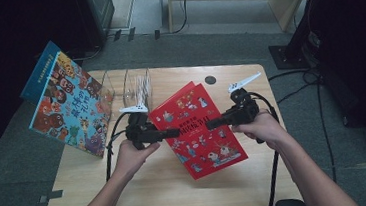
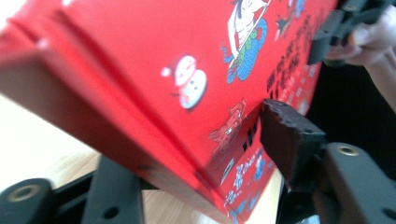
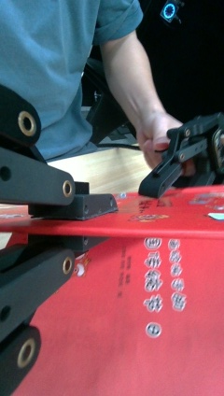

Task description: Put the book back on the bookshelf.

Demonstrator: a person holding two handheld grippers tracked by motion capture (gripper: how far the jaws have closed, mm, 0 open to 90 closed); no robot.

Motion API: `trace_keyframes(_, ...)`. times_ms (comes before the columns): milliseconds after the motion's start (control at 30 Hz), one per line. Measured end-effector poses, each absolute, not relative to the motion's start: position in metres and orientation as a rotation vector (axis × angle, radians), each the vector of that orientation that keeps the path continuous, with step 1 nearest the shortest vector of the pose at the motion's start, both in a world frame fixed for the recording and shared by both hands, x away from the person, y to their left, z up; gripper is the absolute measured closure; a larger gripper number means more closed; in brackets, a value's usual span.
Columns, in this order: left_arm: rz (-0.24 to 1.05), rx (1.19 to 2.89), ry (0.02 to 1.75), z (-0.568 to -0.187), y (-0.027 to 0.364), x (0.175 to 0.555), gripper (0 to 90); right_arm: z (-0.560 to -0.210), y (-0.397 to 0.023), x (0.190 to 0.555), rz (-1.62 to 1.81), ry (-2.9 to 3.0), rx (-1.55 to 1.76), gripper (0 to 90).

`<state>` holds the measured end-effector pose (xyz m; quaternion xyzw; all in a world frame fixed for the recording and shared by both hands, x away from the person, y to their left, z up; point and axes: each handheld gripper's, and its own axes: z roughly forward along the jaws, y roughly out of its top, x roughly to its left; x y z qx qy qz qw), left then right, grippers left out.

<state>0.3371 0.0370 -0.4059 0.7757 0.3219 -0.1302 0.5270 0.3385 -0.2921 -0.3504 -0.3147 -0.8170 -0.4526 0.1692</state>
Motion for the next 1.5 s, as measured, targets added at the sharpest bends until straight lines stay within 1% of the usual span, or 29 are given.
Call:
trace_keyframes(200, -0.338, 1.915, 0.699, -0.399, 0.039, 0.339, 66.8, -0.363, -0.289, 0.342, -1.237, -2.398, -0.9, 77.4)
trace_keyframes(267, -0.319, 1.944, 0.657, -0.397, 0.036, 0.337, 71.7, -0.367, -0.289, 0.344, -1.234, -2.424, -0.905, 72.9)
trace_keyframes(333, -0.323, 1.954, 0.644, -0.395, 0.035, 0.337, 74.2, -0.37, -0.29, 0.347, -1.23, -2.425, -0.902, 70.6)
trace_keyframes(467, -0.293, 1.985, 0.615, -0.388, 0.035, 0.335, 77.3, -0.373, -0.291, 0.348, -1.244, -2.438, -0.906, 65.7)
trace_keyframes(633, -0.19, 2.062, 0.595, -0.377, 0.033, 0.33, 77.8, -0.38, -0.29, 0.347, -1.265, -2.484, -0.909, 60.2)
trace_keyframes(767, -0.149, 2.089, 0.577, -0.369, 0.037, 0.324, 78.5, -0.382, -0.292, 0.345, -1.283, -2.474, -0.91, 60.1)
trace_keyframes(867, -0.122, 2.093, 0.577, -0.368, 0.039, 0.324, 79.6, -0.382, -0.292, 0.345, -1.28, -2.503, -0.929, 56.1)
trace_keyframes(967, -0.119, 2.093, 0.591, -0.369, 0.042, 0.325, 81.1, -0.384, -0.297, 0.345, -1.291, -2.522, -0.986, 56.3)
trace_keyframes(1067, -0.062, 2.123, 0.589, -0.368, 0.041, 0.323, 81.4, -0.389, -0.299, 0.345, -1.291, -2.534, -1.022, 57.7)
trace_keyframes(1100, -0.065, 2.118, 0.595, -0.368, 0.042, 0.324, 81.4, -0.39, -0.299, 0.345, -1.294, -2.545, -1.029, 58.1)
trace_keyframes(1233, -0.053, 2.11, 0.611, -0.367, 0.044, 0.324, 81.4, -0.395, -0.302, 0.344, -1.395, -2.558, -1.085, 58.2)
trace_keyframes(1367, -0.037, 2.124, 0.608, -0.365, 0.043, 0.321, 81.2, -0.407, -0.294, 0.34, -1.476, -2.607, -1.061, 59.9)
trace_keyframes(1500, -0.03, 2.129, 0.627, -0.364, 0.044, 0.32, 81.1, -0.419, -0.286, 0.332, -1.446, -2.678, -1.087, 72.9)
